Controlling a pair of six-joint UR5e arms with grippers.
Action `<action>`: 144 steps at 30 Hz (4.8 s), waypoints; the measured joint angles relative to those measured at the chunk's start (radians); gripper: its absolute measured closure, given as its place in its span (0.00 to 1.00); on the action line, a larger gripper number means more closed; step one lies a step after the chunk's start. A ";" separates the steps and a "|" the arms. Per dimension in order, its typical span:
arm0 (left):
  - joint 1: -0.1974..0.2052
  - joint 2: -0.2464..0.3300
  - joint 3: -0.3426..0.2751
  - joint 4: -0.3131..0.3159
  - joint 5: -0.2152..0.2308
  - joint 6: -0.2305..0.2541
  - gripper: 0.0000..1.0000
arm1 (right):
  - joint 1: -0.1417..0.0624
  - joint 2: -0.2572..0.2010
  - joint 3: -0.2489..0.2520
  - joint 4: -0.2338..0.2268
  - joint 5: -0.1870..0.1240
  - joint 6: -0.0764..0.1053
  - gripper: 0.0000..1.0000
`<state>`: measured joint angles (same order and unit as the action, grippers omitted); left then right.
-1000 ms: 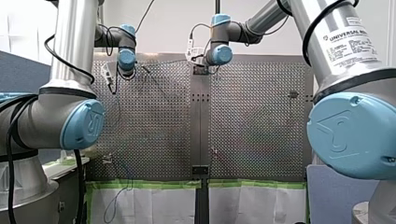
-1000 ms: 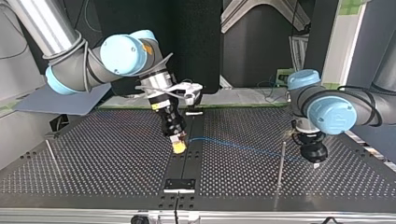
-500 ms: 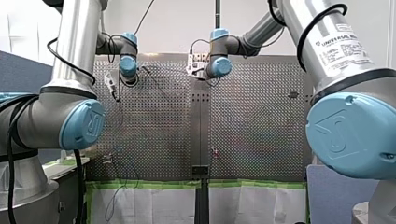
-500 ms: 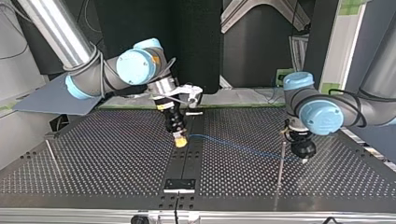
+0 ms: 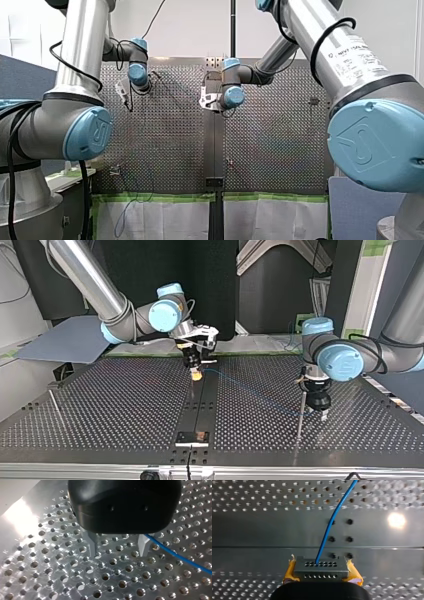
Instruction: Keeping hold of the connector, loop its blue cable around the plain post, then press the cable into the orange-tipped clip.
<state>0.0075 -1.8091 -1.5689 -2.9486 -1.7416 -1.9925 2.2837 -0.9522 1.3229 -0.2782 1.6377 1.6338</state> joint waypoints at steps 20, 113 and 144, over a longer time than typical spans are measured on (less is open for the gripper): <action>-0.009 -0.008 0.000 -0.019 -0.005 -0.002 0.02 | 0.014 0.147 0.139 -0.139 0.039 0.000 1.00; -0.012 -0.008 0.000 -0.026 -0.005 -0.009 0.02 | -0.033 0.616 0.431 -0.640 0.188 0.042 1.00; -0.014 -0.008 0.000 -0.031 -0.005 -0.013 0.02 | -0.051 0.322 0.500 -0.417 0.155 0.008 1.00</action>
<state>-0.0068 -1.8167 -1.5689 -2.9792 -1.7464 -2.0052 2.2323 -0.6304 1.8231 -0.6949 1.7932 1.6420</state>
